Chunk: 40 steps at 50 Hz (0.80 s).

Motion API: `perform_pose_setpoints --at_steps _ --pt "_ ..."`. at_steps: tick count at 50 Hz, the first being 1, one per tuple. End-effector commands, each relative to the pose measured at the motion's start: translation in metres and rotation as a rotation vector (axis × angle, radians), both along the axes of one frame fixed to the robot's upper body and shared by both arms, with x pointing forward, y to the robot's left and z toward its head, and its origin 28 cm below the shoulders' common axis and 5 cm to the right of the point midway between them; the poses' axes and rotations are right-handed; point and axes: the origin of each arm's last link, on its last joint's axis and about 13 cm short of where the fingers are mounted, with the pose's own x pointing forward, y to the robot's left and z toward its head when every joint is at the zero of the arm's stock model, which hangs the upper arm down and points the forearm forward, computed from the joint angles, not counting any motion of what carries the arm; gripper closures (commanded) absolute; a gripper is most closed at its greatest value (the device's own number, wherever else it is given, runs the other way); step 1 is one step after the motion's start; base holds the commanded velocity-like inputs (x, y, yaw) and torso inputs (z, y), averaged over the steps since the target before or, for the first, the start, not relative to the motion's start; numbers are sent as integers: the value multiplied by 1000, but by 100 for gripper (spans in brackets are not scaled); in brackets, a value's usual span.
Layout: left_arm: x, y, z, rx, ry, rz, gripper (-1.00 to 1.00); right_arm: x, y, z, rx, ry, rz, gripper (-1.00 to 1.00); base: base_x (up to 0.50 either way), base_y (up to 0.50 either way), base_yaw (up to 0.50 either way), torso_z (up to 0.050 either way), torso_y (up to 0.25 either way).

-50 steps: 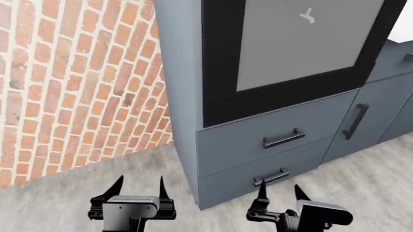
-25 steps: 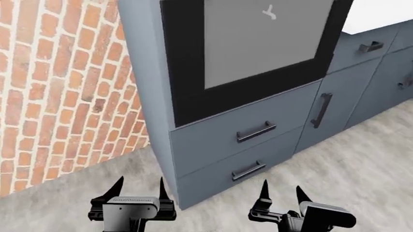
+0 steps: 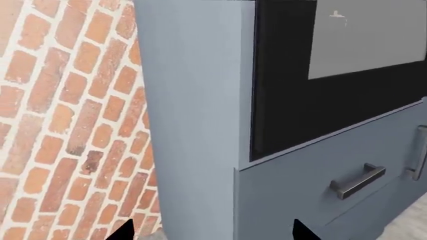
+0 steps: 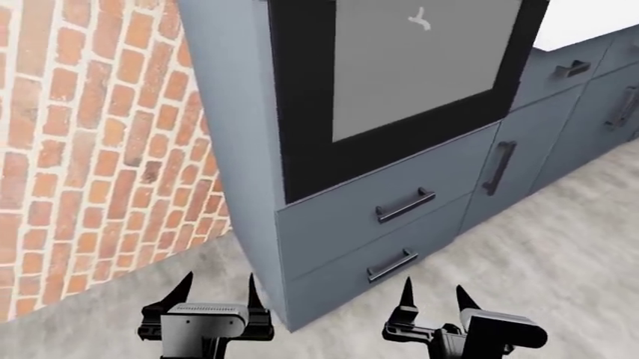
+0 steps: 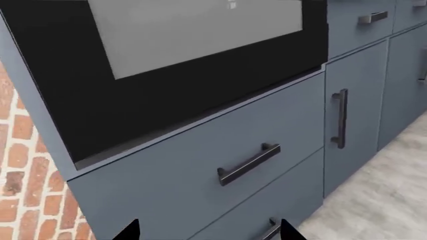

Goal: Open the oven door

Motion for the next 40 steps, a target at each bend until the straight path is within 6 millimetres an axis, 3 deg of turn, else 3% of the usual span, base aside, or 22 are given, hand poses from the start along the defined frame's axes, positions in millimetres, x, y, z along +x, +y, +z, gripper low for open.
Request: perform_pose_setpoints --at_steps 1,18,40 --pt "0 1 -1 3 1 3 -100 -1 0 -1 -5 2 -3 -100 370 362 0 0 0" --pt "1 0 0 8 2 -2 -100 0 -3 -1 24 3 -38 -100 281 278 0 0 0" --pt "0 -1 0 10 3 -2 -100 -1 -5 -3 34 3 -62 -100 393 -278 0 0 0"
